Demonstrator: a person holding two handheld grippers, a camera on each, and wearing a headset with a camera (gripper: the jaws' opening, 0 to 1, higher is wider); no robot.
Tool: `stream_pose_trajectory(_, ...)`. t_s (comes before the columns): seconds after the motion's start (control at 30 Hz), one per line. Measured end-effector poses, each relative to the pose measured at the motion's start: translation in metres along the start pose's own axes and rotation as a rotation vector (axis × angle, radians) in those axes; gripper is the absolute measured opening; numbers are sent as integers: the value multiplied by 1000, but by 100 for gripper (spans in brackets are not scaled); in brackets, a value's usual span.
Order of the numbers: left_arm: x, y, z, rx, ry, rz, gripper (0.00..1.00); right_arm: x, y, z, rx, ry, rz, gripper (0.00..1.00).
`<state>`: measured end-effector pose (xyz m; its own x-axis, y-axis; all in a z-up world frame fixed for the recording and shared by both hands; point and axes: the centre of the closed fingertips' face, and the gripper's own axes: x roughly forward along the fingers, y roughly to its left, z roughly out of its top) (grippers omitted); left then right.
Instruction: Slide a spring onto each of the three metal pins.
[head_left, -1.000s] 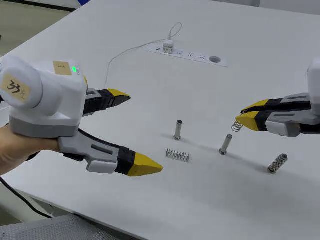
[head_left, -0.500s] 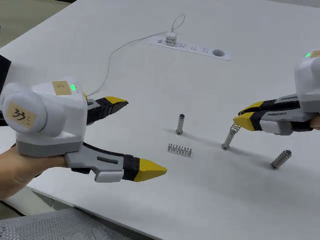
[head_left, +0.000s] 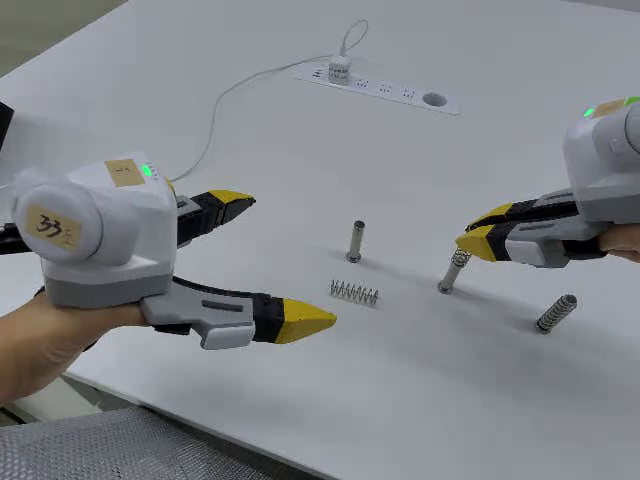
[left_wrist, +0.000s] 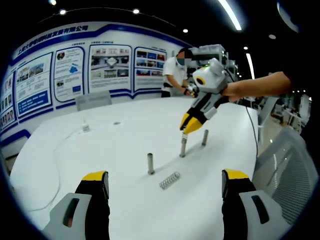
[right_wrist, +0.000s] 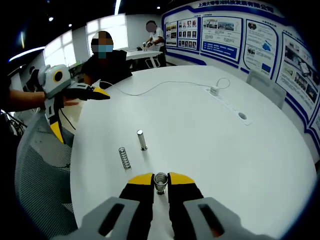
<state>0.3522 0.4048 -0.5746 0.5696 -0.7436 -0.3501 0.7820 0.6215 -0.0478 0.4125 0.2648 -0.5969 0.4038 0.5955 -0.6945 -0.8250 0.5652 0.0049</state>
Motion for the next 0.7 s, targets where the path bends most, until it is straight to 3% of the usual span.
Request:
stream_pose_trajectory(0.27, 3, -8, -7, 8, 27, -28, 96, 10, 0, -9, -3, 37, 4, 11)
stream_pose_trajectory(0.53, 3, -6, -12, -7, 28, -20, 96, 16, 0, -17, -12, 65, 7, 11)
stream_pose_trajectory(0.7, 3, -3, -21, -33, 30, -10, 95, 20, -1, -22, -16, 75, 4, 11)
